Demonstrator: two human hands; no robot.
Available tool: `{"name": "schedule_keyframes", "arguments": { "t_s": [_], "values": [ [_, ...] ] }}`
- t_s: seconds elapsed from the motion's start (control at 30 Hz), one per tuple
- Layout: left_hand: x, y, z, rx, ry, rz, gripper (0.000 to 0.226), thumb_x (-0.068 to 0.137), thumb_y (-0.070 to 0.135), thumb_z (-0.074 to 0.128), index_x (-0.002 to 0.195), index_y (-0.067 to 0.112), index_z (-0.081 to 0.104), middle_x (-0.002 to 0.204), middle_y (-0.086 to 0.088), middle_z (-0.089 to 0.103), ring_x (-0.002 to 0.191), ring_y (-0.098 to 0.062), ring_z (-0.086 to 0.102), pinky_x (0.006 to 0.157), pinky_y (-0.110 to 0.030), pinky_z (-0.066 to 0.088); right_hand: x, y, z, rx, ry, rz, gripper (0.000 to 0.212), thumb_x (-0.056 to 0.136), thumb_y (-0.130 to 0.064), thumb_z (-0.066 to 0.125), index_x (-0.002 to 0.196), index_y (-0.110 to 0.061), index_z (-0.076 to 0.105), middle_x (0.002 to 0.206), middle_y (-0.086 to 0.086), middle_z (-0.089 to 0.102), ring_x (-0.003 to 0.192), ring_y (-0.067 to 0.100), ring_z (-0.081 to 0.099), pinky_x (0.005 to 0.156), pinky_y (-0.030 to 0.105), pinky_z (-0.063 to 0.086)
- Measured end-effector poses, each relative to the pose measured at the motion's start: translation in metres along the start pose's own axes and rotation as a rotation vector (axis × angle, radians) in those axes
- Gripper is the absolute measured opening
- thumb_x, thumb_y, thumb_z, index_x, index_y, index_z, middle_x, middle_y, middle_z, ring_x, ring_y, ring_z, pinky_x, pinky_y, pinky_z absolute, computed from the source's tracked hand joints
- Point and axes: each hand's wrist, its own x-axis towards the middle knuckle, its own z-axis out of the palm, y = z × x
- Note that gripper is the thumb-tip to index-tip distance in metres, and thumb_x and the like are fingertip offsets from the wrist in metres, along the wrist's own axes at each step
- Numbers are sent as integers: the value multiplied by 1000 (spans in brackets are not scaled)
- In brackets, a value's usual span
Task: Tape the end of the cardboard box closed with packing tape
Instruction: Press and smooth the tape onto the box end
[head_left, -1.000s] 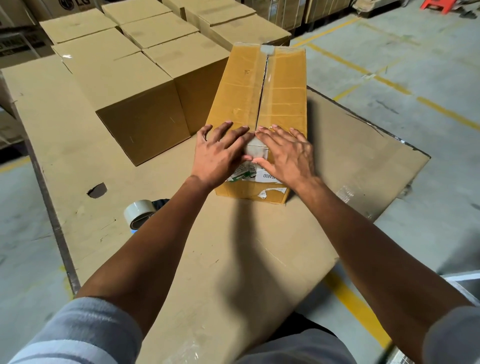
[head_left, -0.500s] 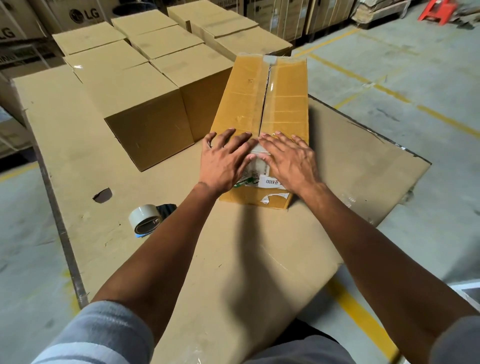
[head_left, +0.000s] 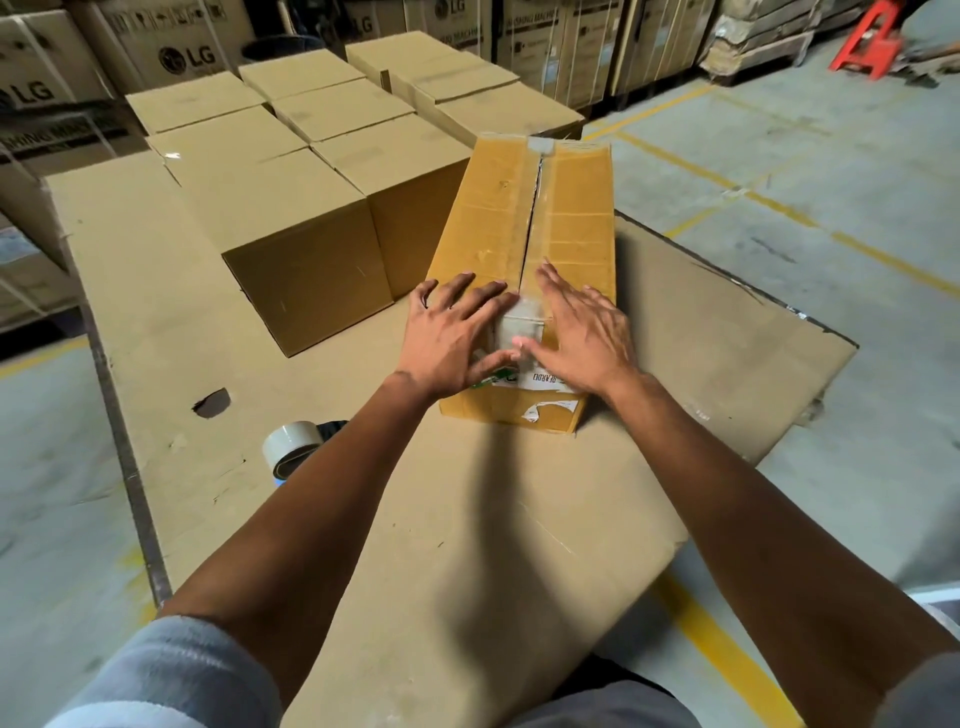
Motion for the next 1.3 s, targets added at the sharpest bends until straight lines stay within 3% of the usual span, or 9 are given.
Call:
{"name": "schedule_keyframes", "arguments": {
  "t_s": [0.13,0.2,0.3,0.37,0.47,0.77,0.87,1.03,1.3],
  "values": [
    [19,0,-15,-200,-3,-136,77,103,83,22,153,36,55,157,8,59,149,-22,50,120,-51,32,15,0,-18,210,-111,113,77,108,-53,45,170,-23,10,178,-6,5,156,28,35,126,48,29],
    [35,-7,-21,-277,-92,-175,84,100,85,28,161,31,47,163,1,54,150,-25,49,124,-52,33,25,5,-19,231,-190,127,82,107,-48,51,170,-20,5,178,-2,-3,163,26,18,131,50,20],
    [55,-13,-27,-335,-255,-156,92,99,82,42,171,26,29,177,-2,29,163,-26,28,132,-58,21,43,13,-21,291,-326,168,96,104,-54,56,169,-16,-4,177,4,-14,163,22,-11,133,49,1],
    [67,-16,-29,-371,-376,-162,95,100,78,49,173,24,20,181,-1,14,167,-26,12,134,-60,6,51,18,-24,292,-390,184,101,102,-58,56,169,-15,-6,176,6,-16,163,22,-15,132,45,-6],
    [80,-23,-27,-393,-493,-167,96,99,78,49,173,26,16,181,2,6,168,-25,-1,133,-60,-6,52,17,-20,214,-409,177,87,107,-52,47,169,-14,-1,177,5,-10,164,20,-11,132,42,-7],
    [77,-1,-19,-240,-362,-322,72,103,79,38,165,44,36,178,14,23,167,-17,16,134,-59,5,50,-3,-3,88,-218,260,62,111,-43,33,168,-22,21,177,0,11,165,20,6,134,45,2],
    [76,-5,-19,-266,-383,-275,75,103,79,36,168,42,30,179,14,17,168,-18,10,133,-61,2,49,0,-7,106,-268,245,65,111,-42,32,169,-20,15,178,0,4,165,19,-1,133,43,-3],
    [81,-28,-19,-449,-552,-210,104,87,86,49,172,37,17,181,13,2,168,-18,-8,130,-64,-13,53,15,-24,257,-489,201,86,105,-54,48,170,-21,2,176,-2,-12,163,19,-16,131,44,-13],
    [82,-7,-18,-310,-476,-302,78,104,73,46,170,40,24,180,15,12,168,-17,1,133,-61,-6,56,4,-10,116,-405,217,69,110,-53,31,170,-25,10,178,-3,-5,164,24,-10,132,48,-7]
  ]
}}
